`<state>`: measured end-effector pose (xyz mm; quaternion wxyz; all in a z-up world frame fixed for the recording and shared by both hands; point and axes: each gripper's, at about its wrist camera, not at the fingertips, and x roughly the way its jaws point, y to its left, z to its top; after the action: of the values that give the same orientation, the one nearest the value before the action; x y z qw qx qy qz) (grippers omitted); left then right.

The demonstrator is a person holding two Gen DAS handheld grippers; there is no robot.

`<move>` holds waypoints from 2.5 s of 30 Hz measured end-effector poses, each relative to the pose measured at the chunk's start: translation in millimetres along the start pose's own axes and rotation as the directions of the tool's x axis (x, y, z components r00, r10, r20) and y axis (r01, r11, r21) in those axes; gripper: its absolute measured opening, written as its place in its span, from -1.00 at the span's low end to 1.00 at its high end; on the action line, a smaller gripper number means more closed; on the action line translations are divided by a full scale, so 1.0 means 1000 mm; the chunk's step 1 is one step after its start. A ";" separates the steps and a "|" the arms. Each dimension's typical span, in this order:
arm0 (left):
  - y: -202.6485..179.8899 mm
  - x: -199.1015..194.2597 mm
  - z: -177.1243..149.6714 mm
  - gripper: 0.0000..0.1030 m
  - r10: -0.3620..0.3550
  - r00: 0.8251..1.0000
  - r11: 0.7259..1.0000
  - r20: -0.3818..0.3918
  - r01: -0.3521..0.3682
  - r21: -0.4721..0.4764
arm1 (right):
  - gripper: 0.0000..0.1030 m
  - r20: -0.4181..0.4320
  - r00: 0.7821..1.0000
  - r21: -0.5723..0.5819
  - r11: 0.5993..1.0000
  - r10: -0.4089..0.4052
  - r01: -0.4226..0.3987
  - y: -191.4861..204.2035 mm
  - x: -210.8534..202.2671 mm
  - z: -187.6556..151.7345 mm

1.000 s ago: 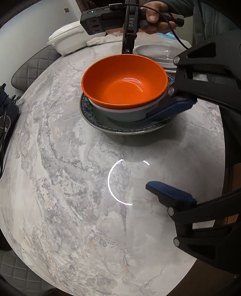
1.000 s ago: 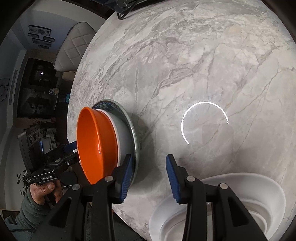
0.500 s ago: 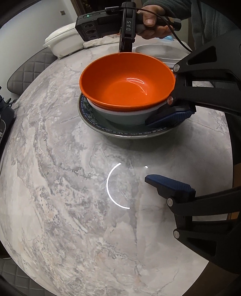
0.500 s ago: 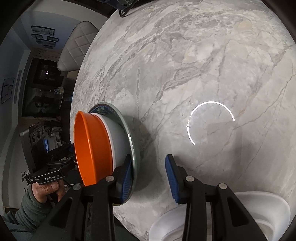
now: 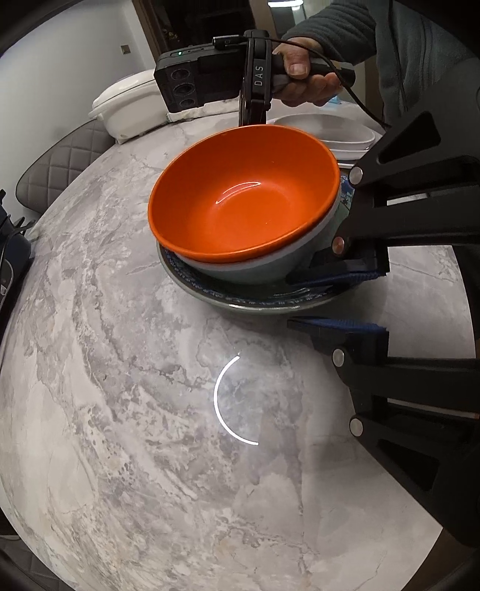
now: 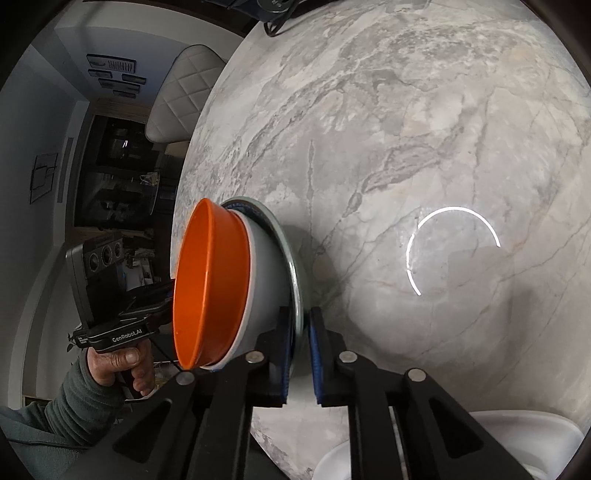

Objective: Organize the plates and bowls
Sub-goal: 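Carry the nested bowls onto the white plate stack and lower them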

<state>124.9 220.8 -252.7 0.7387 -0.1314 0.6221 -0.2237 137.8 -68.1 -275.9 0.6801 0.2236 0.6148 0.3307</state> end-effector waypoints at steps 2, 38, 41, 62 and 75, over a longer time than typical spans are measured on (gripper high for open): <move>-0.003 0.003 0.002 -0.82 0.006 1.000 1.000 -0.013 -0.006 0.014 | -0.76 0.008 1.000 0.010 1.000 0.007 -0.007 -0.001 0.000 0.000; -0.027 -0.015 0.007 -0.84 0.007 1.000 0.999 0.025 -0.008 0.046 | -0.77 0.118 0.992 -0.014 0.999 -0.042 0.044 0.014 -0.021 -0.006; -0.040 -0.024 0.012 -0.84 -0.005 1.000 0.998 0.029 0.003 0.068 | -0.78 0.140 0.988 -0.004 0.998 -0.059 0.060 0.019 -0.033 -0.012; -0.211 -0.012 -0.046 -0.89 -0.045 0.999 0.984 0.010 0.043 0.171 | -0.79 0.252 0.962 0.094 0.992 -0.108 0.087 -0.009 -0.158 -0.131; -0.242 0.071 -0.089 -0.90 0.014 1.000 0.985 -0.003 -0.014 0.173 | -0.79 0.210 0.967 0.135 0.984 -0.141 0.115 -0.079 -0.161 -0.182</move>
<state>6.2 -16.3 -216.3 0.7476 -0.0620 0.6028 -0.2719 -32.0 -257.5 -248.1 0.7488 0.2595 0.5684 0.2213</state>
